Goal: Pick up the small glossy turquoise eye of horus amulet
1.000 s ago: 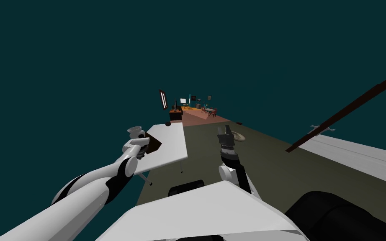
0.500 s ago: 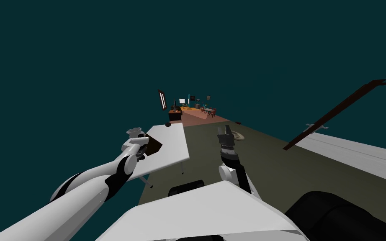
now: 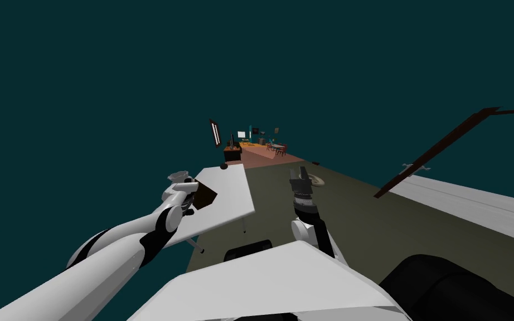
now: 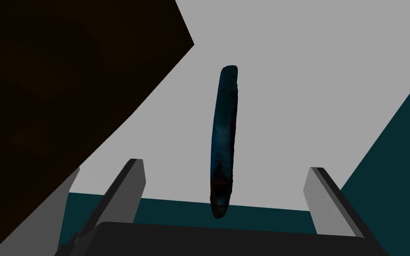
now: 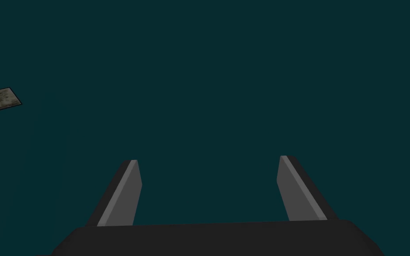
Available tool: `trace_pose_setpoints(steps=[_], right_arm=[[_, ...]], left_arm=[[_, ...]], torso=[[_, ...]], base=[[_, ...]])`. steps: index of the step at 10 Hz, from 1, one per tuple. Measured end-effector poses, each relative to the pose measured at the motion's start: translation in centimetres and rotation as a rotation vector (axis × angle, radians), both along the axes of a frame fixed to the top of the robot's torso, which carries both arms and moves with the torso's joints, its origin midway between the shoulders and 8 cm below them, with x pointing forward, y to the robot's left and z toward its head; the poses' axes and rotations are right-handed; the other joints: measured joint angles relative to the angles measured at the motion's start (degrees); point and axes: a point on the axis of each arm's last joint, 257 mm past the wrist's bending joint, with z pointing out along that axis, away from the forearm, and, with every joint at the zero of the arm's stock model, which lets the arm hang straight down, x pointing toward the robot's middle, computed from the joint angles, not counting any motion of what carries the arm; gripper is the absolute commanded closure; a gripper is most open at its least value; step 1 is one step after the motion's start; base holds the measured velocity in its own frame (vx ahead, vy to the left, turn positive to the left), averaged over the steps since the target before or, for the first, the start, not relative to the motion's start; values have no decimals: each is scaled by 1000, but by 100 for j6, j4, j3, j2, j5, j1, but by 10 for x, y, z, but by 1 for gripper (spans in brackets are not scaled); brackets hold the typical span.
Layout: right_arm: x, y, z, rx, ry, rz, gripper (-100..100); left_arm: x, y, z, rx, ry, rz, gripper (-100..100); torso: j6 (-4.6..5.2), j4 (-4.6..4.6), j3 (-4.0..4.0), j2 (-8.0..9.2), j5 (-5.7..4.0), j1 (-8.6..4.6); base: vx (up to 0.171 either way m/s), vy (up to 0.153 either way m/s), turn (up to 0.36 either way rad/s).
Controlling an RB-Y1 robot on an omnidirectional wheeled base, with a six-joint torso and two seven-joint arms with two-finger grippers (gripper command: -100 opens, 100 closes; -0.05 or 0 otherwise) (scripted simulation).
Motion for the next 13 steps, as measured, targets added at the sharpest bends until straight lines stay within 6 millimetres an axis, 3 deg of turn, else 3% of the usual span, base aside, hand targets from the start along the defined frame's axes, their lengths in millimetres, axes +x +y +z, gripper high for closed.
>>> trace_pose_setpoints(steps=[1, 2, 9, 10, 13], right_arm=[[0, 0, 0, 0, 0, 0, 0], [0, 0, 0, 0, 0, 0, 0], [0, 0, 0, 0, 0, 0, 0], [0, 0, 0, 0, 0, 0, 0], [0, 0, 0, 0, 0, 0, 0]], left_arm=[[-1, 0, 0, 0, 2, 2, 0], [-1, 0, 0, 0, 2, 2, -100], [-15, 23, -15, 3, -5, -75, -100], [-15, 24, -15, 4, -6, -78, 100], [-15, 24, -16, 3, -4, -78, 100]], torso=[[0, 1, 2, 5, -2, -14], [1, 2, 5, 9, -5, -25], [1, -5, -12, -20, -14, -61], [4, -2, -5, -7, -12, -47], [4, 2, 3, 5, -4, -26]], base=[[2, 7, 1], [38, -29, 101], [76, -72, 108], [6, -8, -5], [0, 0, 0]])
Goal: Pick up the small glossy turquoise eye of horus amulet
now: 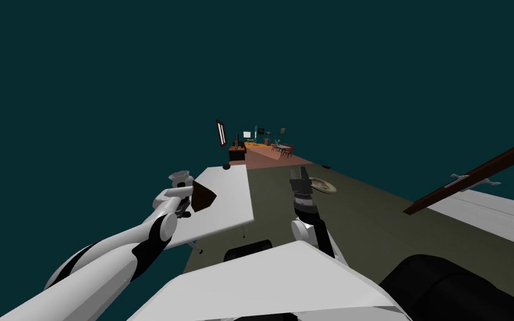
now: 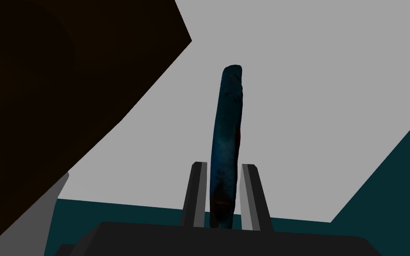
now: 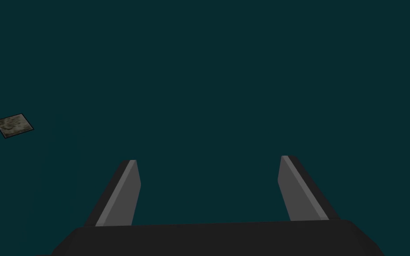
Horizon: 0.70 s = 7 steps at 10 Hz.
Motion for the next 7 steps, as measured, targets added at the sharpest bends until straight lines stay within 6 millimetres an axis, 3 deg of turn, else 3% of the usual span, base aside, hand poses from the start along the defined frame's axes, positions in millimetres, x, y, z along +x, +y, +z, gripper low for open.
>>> trace_pose_setpoints(steps=[1, 2, 3, 7], right_arm=[[0, 0, 0, 0, 0, 0, 0], [0, 0, 0, 0, 0, 0, 0], [0, 0, 0, 0, 0, 0, 0], [0, 0, 0, 0, 0, 0, 0]], left_arm=[[0, 0, 0, 0, 0, 0, 100], [0, 0, 0, 0, 0, 0, 0], [0, 0, 0, 0, 0, 0, 100], [9, -14, 8, -4, 4, 42, 100]], torso=[[0, 0, 0, 0, 0, 1], [0, 0, 0, 1, 0, 1], [0, 0, 1, 1, 0, 1], [2, 9, 20, 34, 3, 26]], base=[[0, 0, 0], [0, 0, 0], [-59, 73, -176], [-91, 84, -131]])
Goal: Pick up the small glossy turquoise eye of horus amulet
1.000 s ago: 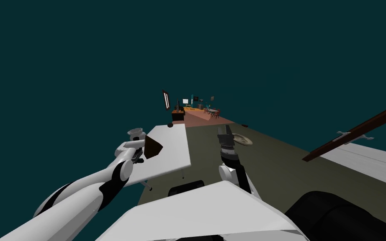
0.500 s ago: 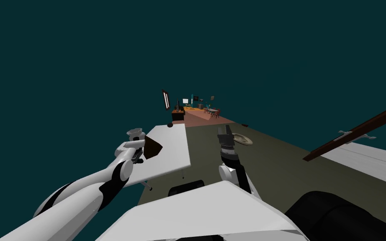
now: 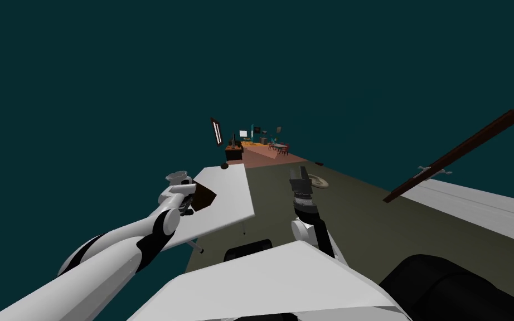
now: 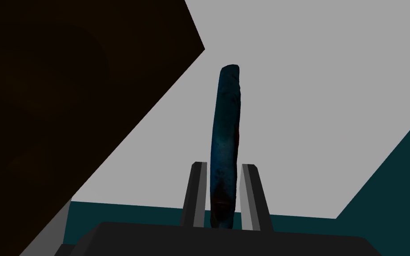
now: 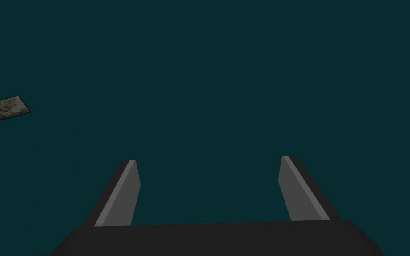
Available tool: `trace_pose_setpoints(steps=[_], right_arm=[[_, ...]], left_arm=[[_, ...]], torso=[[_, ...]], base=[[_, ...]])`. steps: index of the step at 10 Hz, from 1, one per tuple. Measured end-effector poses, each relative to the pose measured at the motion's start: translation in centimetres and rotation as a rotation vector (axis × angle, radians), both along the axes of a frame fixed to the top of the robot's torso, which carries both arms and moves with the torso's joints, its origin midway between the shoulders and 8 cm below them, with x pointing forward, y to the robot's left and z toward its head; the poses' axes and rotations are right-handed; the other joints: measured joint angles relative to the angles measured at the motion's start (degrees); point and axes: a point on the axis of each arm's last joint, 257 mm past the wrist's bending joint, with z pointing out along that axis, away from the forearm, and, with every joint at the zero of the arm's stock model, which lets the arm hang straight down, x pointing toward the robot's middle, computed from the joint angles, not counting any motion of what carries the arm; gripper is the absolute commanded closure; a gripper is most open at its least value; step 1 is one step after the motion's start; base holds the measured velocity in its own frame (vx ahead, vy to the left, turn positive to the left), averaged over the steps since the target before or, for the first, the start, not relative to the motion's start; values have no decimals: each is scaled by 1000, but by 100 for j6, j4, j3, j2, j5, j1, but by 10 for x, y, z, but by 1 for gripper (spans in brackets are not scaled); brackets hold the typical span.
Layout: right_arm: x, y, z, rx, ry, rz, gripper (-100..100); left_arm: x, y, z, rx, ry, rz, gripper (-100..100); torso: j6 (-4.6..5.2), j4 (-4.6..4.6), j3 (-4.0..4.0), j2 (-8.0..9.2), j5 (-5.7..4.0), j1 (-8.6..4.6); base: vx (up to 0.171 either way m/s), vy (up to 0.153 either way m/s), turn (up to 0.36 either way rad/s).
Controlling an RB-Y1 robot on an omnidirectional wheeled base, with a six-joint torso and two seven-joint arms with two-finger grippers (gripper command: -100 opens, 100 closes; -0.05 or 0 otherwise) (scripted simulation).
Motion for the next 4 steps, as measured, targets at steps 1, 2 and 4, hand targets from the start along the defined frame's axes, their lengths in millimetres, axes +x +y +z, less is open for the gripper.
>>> trace_pose_setpoints(steps=[1, 2, 4], right_arm=[[0, 0, 0, 0, 0, 0, 0], [0, 0, 0, 0, 0, 0, 0], [0, 0, 0, 0, 0, 0, 0]], left_arm=[[2, -3, 2, 0, -1, 12, 100], [3, -6, 5, 0, 0, 21, 100], [4, -10, 6, -1, 3, 33, 0]], torso=[[-2, 0, -1, -2, 0, 0], [-4, -1, -2, -4, -1, -5], [-8, -4, -9, -17, -3, -15]], base=[[-72, 61, -81], [-65, 51, -66], [-17, 13, -8]])
